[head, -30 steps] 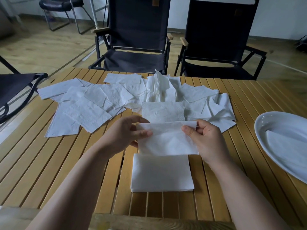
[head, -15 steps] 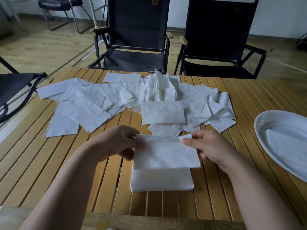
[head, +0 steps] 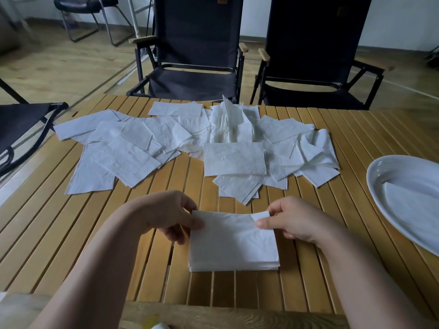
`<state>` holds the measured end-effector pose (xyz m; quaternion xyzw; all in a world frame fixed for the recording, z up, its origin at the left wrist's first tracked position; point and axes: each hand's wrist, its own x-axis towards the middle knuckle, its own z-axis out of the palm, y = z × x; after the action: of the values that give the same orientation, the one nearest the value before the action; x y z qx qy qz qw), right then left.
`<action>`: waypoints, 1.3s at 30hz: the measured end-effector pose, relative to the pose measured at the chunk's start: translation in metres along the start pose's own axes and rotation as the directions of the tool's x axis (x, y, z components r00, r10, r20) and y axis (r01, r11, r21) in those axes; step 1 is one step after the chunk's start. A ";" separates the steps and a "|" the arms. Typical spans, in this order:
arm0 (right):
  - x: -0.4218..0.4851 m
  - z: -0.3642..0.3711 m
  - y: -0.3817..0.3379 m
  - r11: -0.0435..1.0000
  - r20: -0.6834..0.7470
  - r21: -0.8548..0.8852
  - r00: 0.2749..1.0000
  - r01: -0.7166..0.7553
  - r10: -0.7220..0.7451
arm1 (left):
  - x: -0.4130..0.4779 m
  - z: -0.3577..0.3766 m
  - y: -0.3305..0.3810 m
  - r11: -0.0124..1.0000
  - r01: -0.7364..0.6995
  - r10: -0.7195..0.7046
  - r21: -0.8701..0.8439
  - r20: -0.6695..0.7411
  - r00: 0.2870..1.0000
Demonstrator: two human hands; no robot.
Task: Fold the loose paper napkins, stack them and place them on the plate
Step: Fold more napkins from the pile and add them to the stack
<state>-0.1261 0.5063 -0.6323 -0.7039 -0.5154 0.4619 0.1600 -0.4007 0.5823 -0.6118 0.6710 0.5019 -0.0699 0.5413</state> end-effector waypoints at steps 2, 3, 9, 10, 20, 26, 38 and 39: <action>0.000 0.000 -0.001 1.000 0.001 -0.018 1.000 -0.004 0.004 | 0.002 0.001 -0.001 1.000 0.022 -0.022 0.022 -0.006 1.000; 0.000 0.001 -0.001 1.000 -0.002 -0.021 1.000 -0.008 0.008 | 0.004 0.002 -0.001 0.999 0.033 -0.032 0.035 -0.008 0.999; 0.001 0.004 0.000 0.992 -0.059 -0.120 0.998 -0.044 0.037 | 0.012 0.006 0.003 0.988 0.085 -0.083 0.128 -0.024 0.996; 0.000 0.004 -0.001 0.990 -0.064 -0.134 0.997 -0.048 0.040 | 0.013 0.007 0.004 0.984 0.098 -0.093 0.147 -0.037 0.995; 0.001 0.012 -0.011 0.977 -0.339 -0.211 0.939 -0.013 -0.061 | 0.017 0.007 0.005 0.930 0.143 -0.029 0.339 -0.319 0.947; 0.024 0.034 -0.011 0.954 -0.457 -0.246 0.847 0.173 -0.271 | 0.047 0.016 0.006 0.927 -0.096 0.314 0.364 -0.606 0.731; 0.033 0.048 -0.009 0.915 -0.488 -0.357 0.797 0.189 -0.355 | 0.073 0.024 0.004 0.868 -0.173 0.447 0.465 -0.584 0.677; 0.034 0.049 -0.009 0.910 -0.492 -0.371 0.791 0.187 -0.363 | 0.073 0.025 0.004 0.869 -0.180 0.450 0.461 -0.585 0.675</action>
<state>-0.1698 0.5274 -0.6673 -0.7388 -0.6097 0.1263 0.2579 -0.3517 0.6064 -0.6658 0.8154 0.5153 0.1829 0.1903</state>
